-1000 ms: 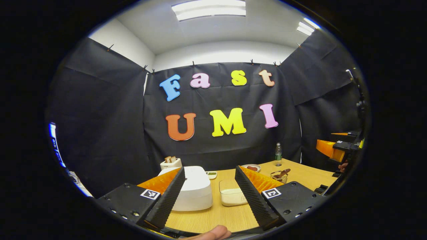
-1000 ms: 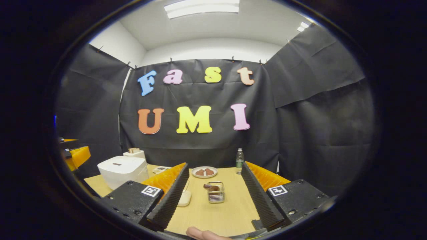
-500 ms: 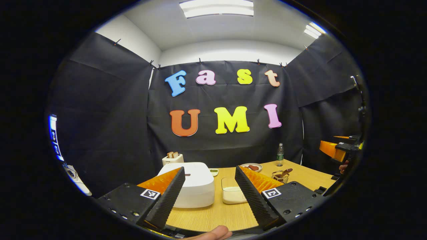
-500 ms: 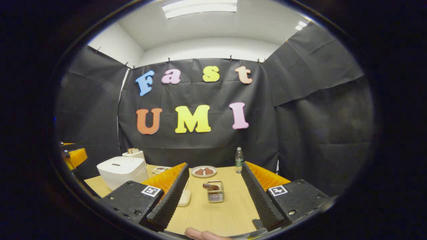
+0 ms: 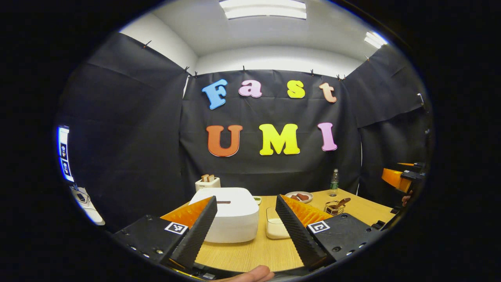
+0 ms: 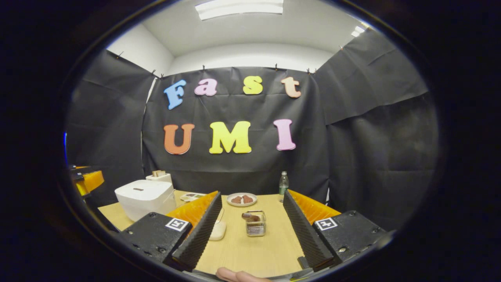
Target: Close the left gripper, press the button to open the rice cooker; take a wooden spoon from the chopstick holder with the right hand, scoop a spoonful of rice and pour it into the rice cooker, then put the wooden spoon back into the chopstick holder.
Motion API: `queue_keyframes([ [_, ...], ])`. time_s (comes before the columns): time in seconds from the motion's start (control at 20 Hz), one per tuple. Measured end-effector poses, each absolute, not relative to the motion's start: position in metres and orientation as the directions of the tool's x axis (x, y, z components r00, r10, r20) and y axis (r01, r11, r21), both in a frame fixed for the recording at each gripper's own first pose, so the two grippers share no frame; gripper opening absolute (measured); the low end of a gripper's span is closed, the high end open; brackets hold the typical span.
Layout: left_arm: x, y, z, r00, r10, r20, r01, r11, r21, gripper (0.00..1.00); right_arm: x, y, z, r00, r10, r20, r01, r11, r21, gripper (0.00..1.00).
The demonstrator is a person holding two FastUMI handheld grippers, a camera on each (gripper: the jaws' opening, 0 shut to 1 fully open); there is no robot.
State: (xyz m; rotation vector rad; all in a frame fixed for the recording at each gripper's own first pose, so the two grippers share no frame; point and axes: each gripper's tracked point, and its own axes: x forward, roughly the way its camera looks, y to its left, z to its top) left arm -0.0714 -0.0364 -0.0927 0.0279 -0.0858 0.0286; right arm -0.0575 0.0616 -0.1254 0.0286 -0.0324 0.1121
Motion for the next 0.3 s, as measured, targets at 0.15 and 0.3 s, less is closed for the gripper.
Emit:
queue_keyframes([
  [0.15, -0.067, -0.045, -0.097, 0.997, 0.008, 0.076, -0.009, 1.000, 0.017, 0.95, -0.064, 0.054, -0.118, 0.994, 0.097, 0.060, -0.098, 0.995, 0.014, 1.00],
  [0.3, -0.067, -0.049, -0.098, 0.998, 0.000, 0.063, -0.002, 0.999, 0.038, 0.95, -0.069, 0.052, -0.114, 0.993, 0.080, 0.082, -0.080, 0.997, -0.008, 1.00],
])
